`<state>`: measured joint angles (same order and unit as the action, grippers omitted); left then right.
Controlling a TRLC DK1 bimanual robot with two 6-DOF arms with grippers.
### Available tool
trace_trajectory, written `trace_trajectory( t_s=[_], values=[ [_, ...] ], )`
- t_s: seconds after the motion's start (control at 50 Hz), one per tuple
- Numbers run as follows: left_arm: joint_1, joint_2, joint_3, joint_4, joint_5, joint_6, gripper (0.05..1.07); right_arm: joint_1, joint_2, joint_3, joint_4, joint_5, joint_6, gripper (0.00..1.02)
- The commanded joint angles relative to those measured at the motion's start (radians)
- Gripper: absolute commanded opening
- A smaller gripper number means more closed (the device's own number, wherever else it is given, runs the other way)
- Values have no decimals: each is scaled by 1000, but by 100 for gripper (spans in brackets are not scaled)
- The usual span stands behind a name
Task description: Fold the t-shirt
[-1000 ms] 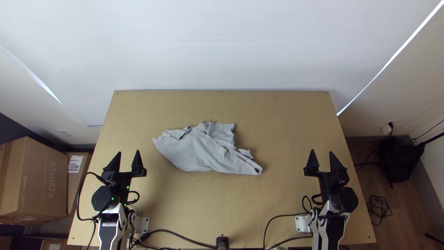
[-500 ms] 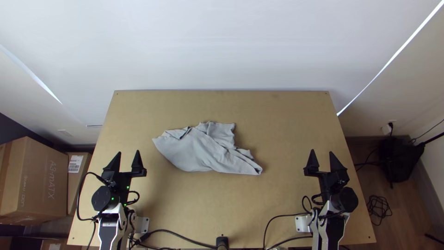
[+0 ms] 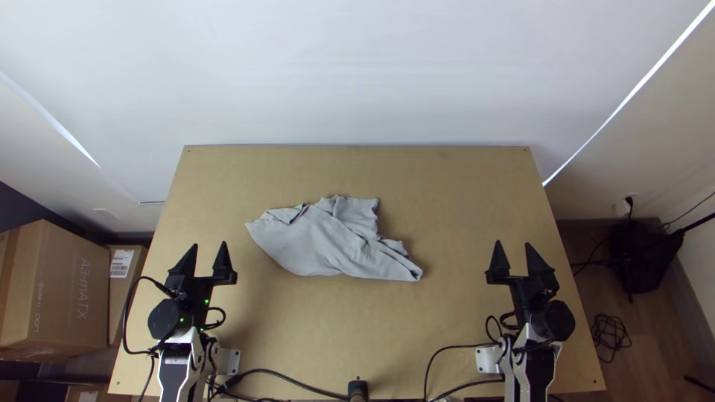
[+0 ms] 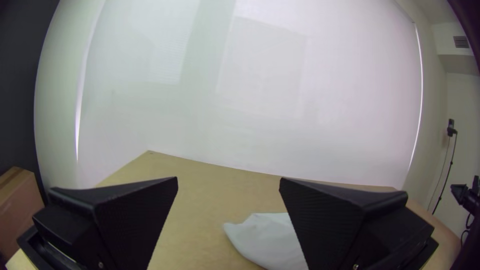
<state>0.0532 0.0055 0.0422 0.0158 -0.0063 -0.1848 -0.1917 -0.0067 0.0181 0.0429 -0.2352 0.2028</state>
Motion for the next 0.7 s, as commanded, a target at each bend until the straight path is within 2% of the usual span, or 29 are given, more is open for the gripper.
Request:
trace_trajectory(
  t_s=[0.0, 0.04, 0.1, 0.2, 0.3, 0.42, 0.68],
  values=[
    [-19, -6, -39, -25, 15, -42, 103, 34, 1, -15, 3, -3, 23, 98],
    [-18, -6, -39, -25, 15, -42, 103, 46, 1, -15, 2, -3, 29, 98],
    [-21, -6, -38, -28, 15, -44, 103, 71, 1, -15, 2, -1, 86, 98],
    [-1, 5, -38, -34, 19, -24, 103, 84, 2, -15, -5, 5, 86, 98],
    [-36, 17, -38, -36, 17, -13, 103, 95, 4, -14, -6, 14, 87, 98],
    [-87, 7, -36, -39, 17, 53, 103, 132, 1, -15, -9, 47, 110, 98],
    [-99, 97, 4, -68, 25, 59, 103, 163, 2, 23, -17, 50, 53, 99]
  ],
)
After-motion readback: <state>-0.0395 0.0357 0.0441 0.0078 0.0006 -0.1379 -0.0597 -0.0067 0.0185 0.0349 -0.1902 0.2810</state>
